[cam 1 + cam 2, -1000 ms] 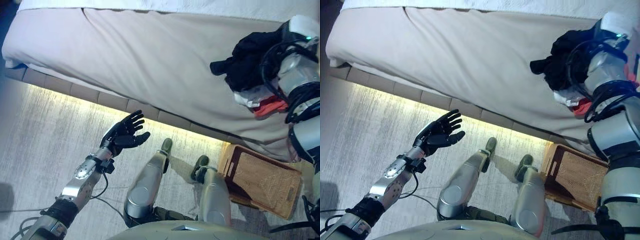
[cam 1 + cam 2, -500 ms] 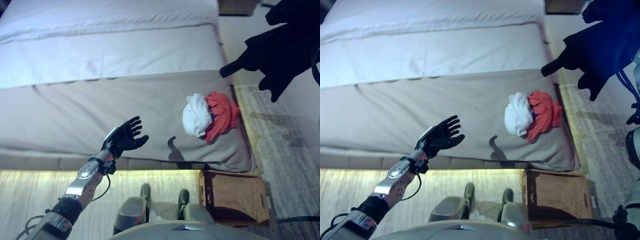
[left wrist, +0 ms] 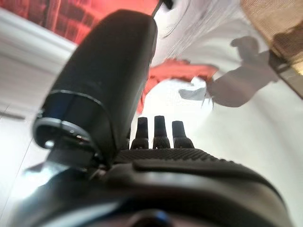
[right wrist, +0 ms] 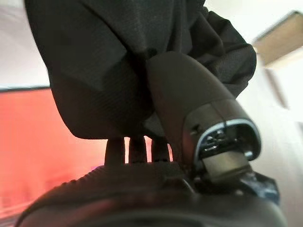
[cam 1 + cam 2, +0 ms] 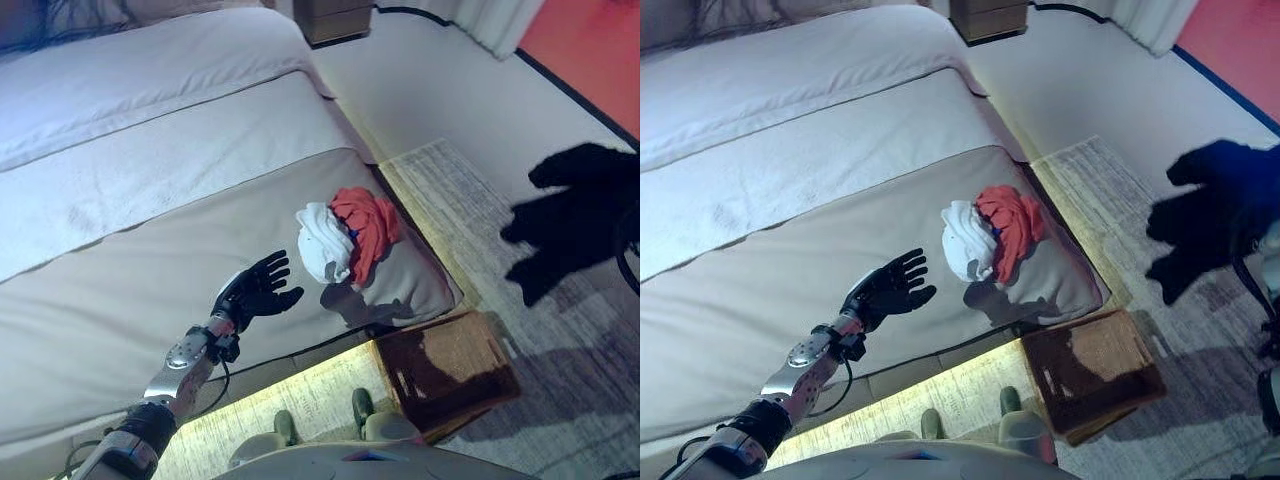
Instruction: Pick up the clothes from the bed and place them into the basket
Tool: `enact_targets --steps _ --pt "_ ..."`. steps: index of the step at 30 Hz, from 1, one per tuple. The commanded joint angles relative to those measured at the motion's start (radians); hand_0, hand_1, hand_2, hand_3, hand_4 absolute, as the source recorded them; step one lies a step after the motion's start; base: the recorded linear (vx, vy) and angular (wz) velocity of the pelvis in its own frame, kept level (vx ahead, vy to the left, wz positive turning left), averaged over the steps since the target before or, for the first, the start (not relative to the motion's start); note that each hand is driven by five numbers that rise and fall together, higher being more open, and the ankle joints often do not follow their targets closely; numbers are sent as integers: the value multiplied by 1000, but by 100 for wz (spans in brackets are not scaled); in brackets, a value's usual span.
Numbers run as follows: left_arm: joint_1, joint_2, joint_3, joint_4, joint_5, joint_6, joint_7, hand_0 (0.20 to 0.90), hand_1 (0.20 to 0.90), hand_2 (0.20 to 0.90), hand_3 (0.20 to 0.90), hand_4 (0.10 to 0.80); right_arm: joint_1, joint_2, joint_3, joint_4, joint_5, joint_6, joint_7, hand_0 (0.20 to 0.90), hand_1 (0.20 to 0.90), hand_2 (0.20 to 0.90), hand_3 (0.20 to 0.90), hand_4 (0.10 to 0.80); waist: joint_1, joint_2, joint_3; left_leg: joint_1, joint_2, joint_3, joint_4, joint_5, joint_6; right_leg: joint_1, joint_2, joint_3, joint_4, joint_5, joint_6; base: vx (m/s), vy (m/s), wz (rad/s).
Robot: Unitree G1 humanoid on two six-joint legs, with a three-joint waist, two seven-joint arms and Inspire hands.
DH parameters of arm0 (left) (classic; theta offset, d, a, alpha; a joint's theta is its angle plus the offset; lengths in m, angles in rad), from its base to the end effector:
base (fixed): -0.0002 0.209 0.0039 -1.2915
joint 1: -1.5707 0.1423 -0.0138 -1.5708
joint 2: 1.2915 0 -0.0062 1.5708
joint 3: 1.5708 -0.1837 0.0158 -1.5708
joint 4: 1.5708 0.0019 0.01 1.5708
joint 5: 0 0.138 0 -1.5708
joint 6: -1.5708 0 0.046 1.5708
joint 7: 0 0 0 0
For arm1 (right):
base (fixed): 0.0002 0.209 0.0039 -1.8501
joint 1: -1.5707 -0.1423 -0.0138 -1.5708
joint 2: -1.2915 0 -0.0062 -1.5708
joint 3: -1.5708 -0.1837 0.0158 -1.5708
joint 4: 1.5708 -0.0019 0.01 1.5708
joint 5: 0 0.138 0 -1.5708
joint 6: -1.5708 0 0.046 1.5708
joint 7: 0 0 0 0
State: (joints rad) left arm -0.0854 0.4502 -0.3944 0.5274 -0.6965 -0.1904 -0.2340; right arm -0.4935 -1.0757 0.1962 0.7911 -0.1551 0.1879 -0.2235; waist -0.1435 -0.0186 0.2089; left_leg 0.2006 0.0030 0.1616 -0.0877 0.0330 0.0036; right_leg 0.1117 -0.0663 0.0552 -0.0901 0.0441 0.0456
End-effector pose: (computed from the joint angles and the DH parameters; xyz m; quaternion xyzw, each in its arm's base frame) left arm 0.1908 0.2099 -0.0248 -0.0853 0.1780 -0.1424 0.9699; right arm 0.2384 -0.3953 0.1534 -0.5538 0.1772 -0.3060 0.7539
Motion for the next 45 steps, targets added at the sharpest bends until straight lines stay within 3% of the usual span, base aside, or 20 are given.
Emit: enact_targets --steps 1,12,29,30,31,45 --pt "-24 -20 -3 -8 28 -38 -26 900 900 900 900 800 -26 -32 -90 -47 -11 -53 -53 300 300 300 200 100 4 -11 -135 -61 80 -6 6 -103 -38 -63 9 3 78 -48 52 -22 -86 -30" --pt "-42 -42 29 18 47 8 -16 900 900 900 900 800 9 121 -47 18 -34 -44 -6 300 300 300 200 100 -12 11 -108 -56 102 42 12 -95 -50 -78 13 -4 76 -41 48 -3 -79 -5" --pt "-19 -58 36 1 32 -15 -49 900 900 900 900 800 57 238 -8 80 -65 -49 -39 300 300 300 200 100 2 85 -50 -85 96 29 1 -76 -60 -112 -7 -31 62 -25 50 1 -17 0" --pt "-17 -59 36 -2 33 -16 -49 900 900 900 900 800 65 245 -6 81 -69 -48 -39 373 373 373 285 185 3 87 -50 -86 96 27 0 -76 -61 -112 -8 -32 60 -25 50 0 0 0" --pt "-14 -59 37 -1 33 -18 -52 900 900 900 900 800 71 250 -4 84 -72 -49 -41 900 900 900 900 800 4 88 -49 -87 96 27 0 -75 -61 -112 -9 -33 59 -24 50 0 0 0" --pt "-10 -52 42 -9 36 -14 -70 900 900 900 900 800 132 294 -9 124 -66 -49 -59 900 900 900 900 800 19 79 -49 -84 103 14 0 -70 -63 -101 -10 -49 57 -25 50 0 0 1"
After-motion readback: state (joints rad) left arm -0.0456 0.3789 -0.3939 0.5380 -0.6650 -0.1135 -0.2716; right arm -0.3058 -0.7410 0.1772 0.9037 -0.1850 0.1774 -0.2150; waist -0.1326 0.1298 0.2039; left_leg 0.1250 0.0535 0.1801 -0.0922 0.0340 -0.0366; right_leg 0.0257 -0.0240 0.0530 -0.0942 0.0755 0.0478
